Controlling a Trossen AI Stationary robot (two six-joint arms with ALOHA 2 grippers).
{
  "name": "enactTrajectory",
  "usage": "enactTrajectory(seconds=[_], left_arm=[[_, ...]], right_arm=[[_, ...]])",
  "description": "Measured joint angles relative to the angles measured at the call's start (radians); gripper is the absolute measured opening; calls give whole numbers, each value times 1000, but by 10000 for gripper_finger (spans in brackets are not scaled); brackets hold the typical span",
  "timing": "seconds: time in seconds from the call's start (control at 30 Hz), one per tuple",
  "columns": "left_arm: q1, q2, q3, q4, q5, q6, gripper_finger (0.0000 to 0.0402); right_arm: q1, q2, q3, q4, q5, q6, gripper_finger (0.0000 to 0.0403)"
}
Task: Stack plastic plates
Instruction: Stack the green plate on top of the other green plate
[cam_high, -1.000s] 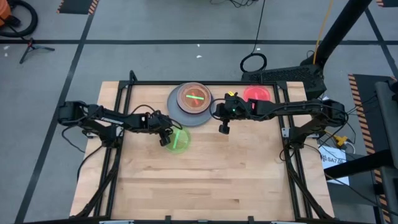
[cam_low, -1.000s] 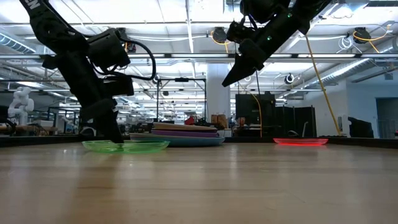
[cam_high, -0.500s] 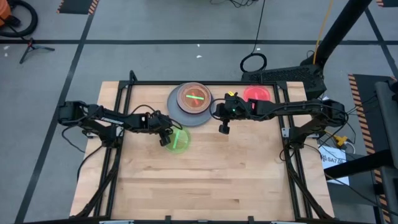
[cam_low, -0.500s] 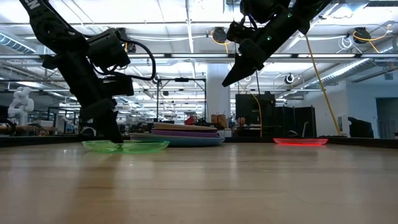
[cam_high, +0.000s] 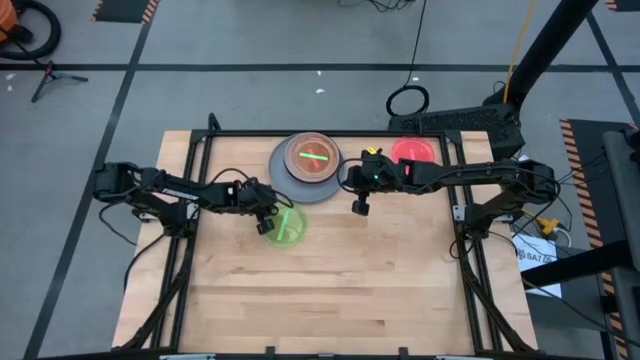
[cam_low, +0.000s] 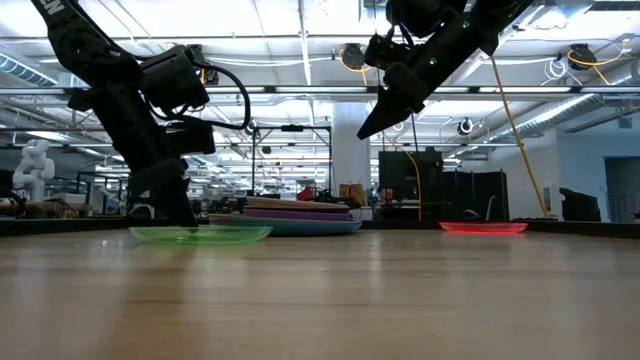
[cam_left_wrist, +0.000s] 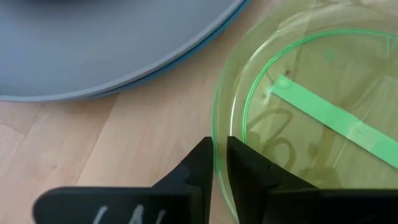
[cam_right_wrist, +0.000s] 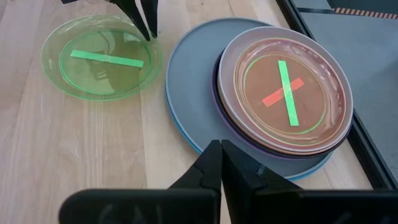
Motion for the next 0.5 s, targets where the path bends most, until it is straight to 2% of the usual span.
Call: enactTrajectory(seconds=[0.33,0.5], left_arm=[[0,-8,0,-4,0,1,44],[-8,-38,27,-73,2,1,44]], right_arm=[[0,0,0,0,0,6,0],[0,0,0,0,0,7,0]])
